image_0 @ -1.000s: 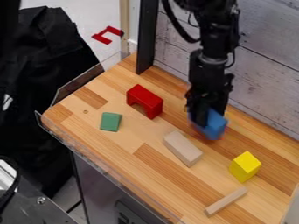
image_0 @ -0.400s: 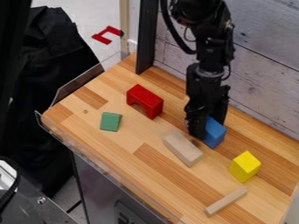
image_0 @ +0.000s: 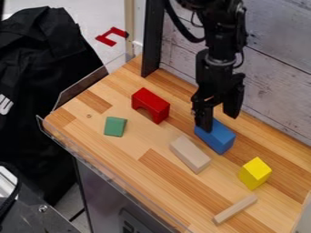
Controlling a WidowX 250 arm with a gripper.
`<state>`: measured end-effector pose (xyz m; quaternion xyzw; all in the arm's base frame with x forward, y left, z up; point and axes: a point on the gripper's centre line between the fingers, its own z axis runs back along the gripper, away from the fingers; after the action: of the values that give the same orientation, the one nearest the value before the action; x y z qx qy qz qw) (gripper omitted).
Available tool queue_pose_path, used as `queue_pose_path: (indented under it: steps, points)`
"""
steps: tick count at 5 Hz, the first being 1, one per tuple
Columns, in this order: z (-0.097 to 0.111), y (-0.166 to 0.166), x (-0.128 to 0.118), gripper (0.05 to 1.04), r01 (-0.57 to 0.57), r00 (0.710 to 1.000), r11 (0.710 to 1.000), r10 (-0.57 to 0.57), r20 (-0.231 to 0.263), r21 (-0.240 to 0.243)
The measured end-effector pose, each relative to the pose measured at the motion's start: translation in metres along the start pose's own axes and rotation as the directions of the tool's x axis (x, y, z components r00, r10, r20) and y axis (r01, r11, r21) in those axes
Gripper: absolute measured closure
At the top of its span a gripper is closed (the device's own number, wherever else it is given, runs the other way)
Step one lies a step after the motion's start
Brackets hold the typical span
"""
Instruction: Move the blue block to the top side of the table
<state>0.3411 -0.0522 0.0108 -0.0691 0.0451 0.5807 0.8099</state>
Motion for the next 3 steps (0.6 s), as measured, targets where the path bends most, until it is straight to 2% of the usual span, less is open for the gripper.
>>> queue_pose_path:
  steps: [1,2,3]
  points:
    - [0.027,-0.01,0.0,0.085,0.15,0.988,0.988,-0.149,0.031,-0.036]
    - [0.056,-0.007,-0.005,0.085,0.365,0.93,0.93,-0.363,0.05,-0.035]
    - [0.091,0.02,-0.004,0.085,0.611,0.784,0.792,-0.603,0.144,-0.012]
